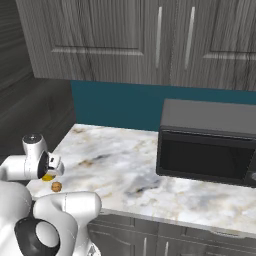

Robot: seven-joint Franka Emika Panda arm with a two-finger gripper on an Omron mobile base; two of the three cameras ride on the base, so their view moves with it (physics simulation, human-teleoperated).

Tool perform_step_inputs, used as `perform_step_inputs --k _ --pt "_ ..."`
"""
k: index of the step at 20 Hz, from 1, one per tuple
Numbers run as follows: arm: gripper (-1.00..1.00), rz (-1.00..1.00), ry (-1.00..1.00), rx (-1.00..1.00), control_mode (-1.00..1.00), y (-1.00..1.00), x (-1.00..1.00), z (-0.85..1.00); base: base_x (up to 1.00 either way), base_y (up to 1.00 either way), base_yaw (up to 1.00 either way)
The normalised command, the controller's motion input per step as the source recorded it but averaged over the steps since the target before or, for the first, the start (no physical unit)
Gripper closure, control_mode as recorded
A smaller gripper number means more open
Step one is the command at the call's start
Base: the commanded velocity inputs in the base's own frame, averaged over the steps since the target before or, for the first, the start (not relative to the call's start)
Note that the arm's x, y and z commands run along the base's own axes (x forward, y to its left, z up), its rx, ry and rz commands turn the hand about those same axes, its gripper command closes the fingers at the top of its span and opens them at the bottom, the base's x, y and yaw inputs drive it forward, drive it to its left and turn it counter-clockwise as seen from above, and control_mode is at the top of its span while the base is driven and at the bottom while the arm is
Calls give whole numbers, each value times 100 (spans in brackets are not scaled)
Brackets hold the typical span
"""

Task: Pick the mug from the counter and place it inside the microwave. Then close the microwave.

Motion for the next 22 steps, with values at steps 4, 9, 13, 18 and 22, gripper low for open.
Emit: perform_step_inputs --k 4,9,13,18,22 --pt "-100 0 0 -1 -100 0 18 0 0 0 0" --pt "-100 0 0 0 -100 0 0 0 0 0 0" --pt "100 0 0 0 -100 0 0 0 0 0 0" --pt "100 0 0 0 -100 0 0 0 0 0 0" --pt "100 0 0 0 -100 0 0 0 0 0 0"
